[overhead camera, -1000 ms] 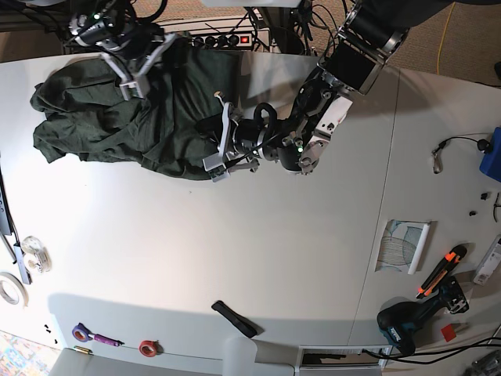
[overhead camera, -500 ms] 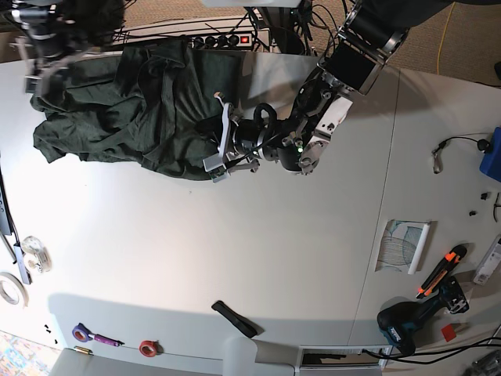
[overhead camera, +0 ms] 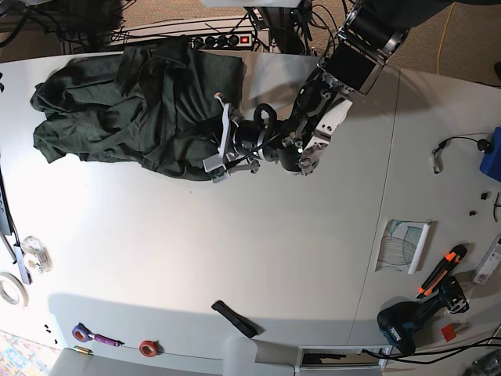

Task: Layout the t-shirt on the table in an organized manner, then fold the t-shirt properly
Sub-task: 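Hold the shirt with the left gripper while the right gripper presses the opposite end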

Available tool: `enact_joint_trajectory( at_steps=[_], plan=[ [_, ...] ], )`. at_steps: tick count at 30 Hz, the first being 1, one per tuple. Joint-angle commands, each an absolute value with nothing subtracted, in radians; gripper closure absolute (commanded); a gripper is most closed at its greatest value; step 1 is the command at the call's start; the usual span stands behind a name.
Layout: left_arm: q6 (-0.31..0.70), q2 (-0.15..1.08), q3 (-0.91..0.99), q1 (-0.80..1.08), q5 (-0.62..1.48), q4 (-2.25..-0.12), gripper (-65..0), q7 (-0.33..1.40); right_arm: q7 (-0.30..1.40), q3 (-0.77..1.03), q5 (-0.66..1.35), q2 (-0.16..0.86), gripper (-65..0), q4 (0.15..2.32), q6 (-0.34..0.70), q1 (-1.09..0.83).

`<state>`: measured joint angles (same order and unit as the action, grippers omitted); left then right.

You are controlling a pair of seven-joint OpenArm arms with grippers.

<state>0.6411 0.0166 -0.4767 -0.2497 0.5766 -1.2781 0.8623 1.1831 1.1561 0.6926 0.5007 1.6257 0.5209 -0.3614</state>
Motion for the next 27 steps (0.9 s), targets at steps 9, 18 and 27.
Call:
enact_joint_trajectory(
  at_steps=[9, 18, 27],
  plan=[
    [0.647, 0.009, -0.475, -0.269, 0.580, -1.293, 0.0, 0.855, 1.396, 1.164, 1.417, 0.800, -38.7, 0.850, 0.698, -0.217],
    [0.648, 0.008, -0.475, -0.269, 0.605, -1.293, 0.0, 0.855, 1.396, 0.980, 1.443, 0.858, -38.7, 0.622, 0.698, -0.095],
    [0.648, 0.008, -0.475, -0.269, 0.598, -1.293, 0.0, 0.855, 1.396, 0.672, 1.310, 0.810, -38.7, 0.622, 0.698, 0.014]
  ],
)
